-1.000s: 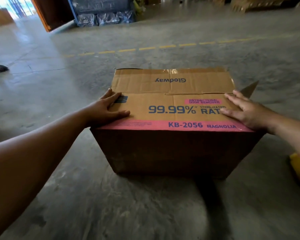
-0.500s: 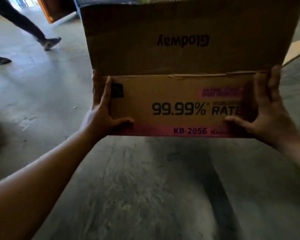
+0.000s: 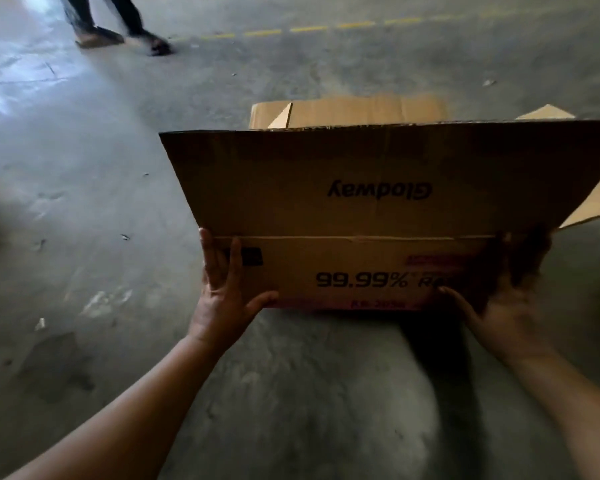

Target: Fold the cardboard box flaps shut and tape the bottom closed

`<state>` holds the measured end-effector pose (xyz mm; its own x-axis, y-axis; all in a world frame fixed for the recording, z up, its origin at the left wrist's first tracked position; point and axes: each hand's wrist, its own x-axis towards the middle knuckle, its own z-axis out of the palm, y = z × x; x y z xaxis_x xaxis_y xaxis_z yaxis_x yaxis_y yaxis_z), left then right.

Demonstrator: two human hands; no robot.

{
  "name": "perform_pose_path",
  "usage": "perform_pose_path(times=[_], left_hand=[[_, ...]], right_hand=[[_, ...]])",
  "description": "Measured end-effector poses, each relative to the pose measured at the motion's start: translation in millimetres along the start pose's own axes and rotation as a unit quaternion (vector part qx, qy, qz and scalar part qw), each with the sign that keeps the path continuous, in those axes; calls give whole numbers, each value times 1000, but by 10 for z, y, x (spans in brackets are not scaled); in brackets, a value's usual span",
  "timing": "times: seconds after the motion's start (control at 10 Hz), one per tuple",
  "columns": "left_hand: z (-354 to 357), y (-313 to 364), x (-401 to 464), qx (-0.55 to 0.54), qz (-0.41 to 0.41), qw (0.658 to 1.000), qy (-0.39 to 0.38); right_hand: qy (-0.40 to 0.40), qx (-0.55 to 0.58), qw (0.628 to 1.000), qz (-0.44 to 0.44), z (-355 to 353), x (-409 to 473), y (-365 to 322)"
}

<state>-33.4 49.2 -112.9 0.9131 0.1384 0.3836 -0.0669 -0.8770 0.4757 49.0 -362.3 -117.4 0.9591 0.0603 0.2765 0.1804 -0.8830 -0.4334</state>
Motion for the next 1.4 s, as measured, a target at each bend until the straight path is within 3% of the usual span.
perform_pose_path(times=[0.1,0.3,0.5,1.0,1.2,1.3,1.4], left_hand=[[42,-50,-102,20,4,1000,-19],[119,-89,-314,42,-45,989,-137],[103,-85,-329,53,-42,987,-148],[-123,33,-411,82,-35,975,-203],[-295,78,-487,105,-79,968,-212],[-335,172,-355,138,-88,948,-273],[-363,346,-85,79,-128,911,-384]], right_hand=[[8,26,999,-22,39,-121,-8],[-14,5,1000,-25,256,-275,78],[21,9,999,-30,156,-371,-55],[-20,14,997,-70,-17,-277,59],[-67,0,997,-33,-106,-357,-63],[-134,-25,991,13,-252,-263,-277],[-284,-66,955,56,-431,-41,-543]])
